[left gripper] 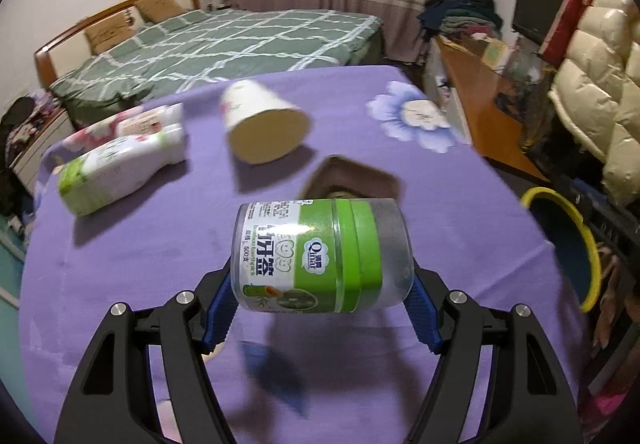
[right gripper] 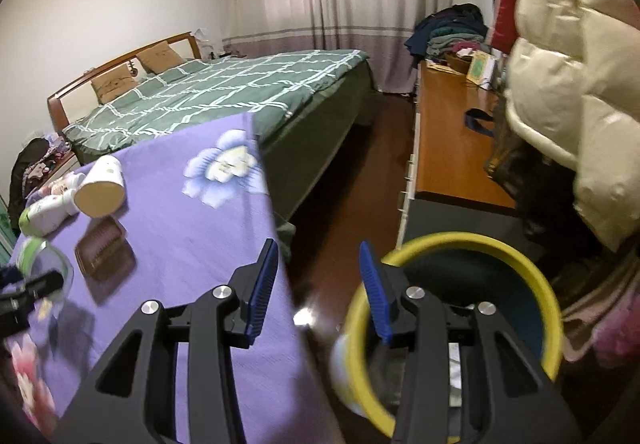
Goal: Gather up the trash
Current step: 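Carry the canister over the yellow bin and open the left gripper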
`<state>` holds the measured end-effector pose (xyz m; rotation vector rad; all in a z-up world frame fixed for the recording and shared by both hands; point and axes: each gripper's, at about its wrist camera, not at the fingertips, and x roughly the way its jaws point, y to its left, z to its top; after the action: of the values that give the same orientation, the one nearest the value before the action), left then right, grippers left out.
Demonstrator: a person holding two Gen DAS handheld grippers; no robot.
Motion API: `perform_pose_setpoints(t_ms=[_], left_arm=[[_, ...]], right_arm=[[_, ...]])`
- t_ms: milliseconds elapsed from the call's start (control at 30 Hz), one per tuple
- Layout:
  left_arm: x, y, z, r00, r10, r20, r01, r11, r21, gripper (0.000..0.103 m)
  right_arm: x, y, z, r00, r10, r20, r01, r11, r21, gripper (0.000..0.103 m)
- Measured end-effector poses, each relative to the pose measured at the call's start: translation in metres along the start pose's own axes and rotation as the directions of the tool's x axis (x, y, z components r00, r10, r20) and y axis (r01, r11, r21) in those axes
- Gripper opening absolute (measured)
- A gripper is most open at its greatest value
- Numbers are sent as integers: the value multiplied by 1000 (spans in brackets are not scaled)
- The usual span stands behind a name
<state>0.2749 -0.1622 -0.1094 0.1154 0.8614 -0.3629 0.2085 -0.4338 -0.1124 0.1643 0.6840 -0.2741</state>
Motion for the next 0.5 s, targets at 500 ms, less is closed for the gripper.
perform_pose_setpoints(t_ms=[500], left_arm=[[26, -178, 18, 970, -231, -75, 241, 949, 205, 71]], right_arm=[[-77, -120, -52, 990, -143, -4, 142, 984, 107, 44]])
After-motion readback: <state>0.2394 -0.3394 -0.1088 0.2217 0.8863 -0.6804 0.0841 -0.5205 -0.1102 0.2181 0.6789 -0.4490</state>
